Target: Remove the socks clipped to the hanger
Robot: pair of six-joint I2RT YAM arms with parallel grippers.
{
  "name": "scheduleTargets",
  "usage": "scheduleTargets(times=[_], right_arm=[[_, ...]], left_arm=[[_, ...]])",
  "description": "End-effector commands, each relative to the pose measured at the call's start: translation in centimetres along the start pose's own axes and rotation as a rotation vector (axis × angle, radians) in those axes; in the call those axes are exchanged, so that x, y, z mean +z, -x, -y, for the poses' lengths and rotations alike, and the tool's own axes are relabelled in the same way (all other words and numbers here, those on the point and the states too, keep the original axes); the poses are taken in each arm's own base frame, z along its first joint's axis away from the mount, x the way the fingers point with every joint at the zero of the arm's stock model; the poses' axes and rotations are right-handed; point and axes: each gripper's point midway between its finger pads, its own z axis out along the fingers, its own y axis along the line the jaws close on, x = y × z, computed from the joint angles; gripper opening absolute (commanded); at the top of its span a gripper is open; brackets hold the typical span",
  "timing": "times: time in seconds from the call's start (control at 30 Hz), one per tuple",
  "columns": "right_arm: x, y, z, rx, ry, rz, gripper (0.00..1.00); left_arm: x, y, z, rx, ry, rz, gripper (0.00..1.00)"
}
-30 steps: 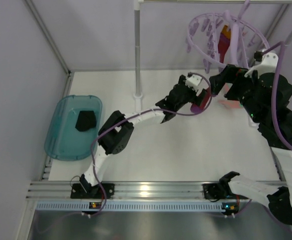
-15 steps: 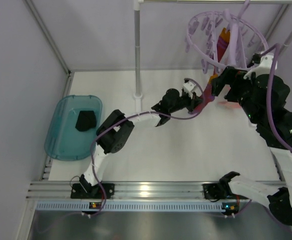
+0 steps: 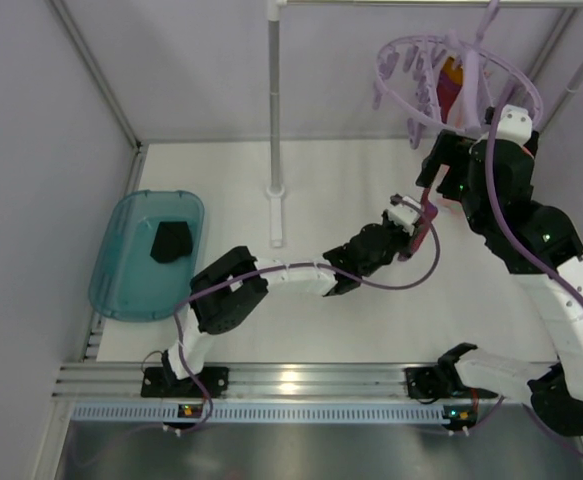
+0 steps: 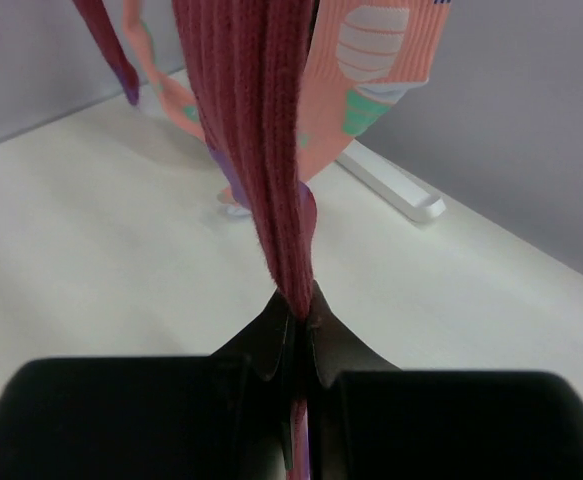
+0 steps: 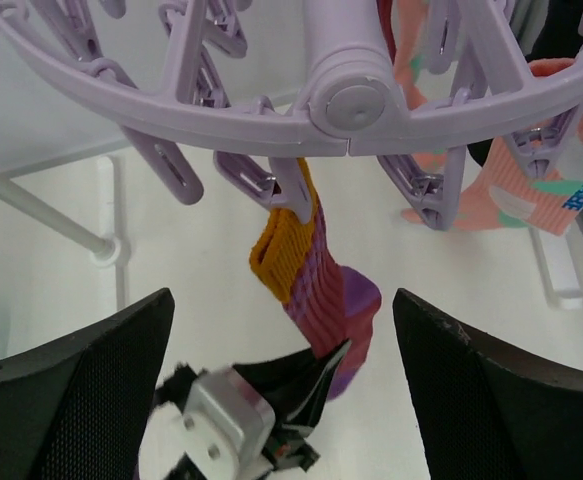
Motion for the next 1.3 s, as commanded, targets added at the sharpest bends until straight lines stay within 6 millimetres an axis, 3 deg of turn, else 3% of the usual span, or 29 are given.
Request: scheduleTargets(times=[0.0,0.13,0.3,0.6,1.07,1.27], right_arm=[[0.0,1.2,0.5,0.029,-0.044,0.044,0.86],[0.7,1.6,1.2,-0.013,-0.097,0.079,0.8],[1.7,2.0,1.0,-0.035,-0.099,0.139,0.72],[2.8,3.5,1.0,-0.037,-0.142,0.188,0.62],[5.1,3.3,2.6,-0.005,-0.108,0.153,0.43],[5.7,3.5,2.9,-0.012,-0.101,0.159,0.4]], left_arm=[[-1.2,4.9,-0.9,0.066,0.215,0.136,0.0],[-1.4,4.1,0.0,0.123,0.269,0.123,0.0],[-1.8,4.0,-0.9,0.106,0.325,0.122,0.0],[-2.4,4.2,-0.7,0.114,0.325,0.12,0.0],[-3.6,3.5,-0.9,0.163,0.319,0.092,0.0],[-3.5,4.1,-0.6,0.16,0.305,0.101,0.0]])
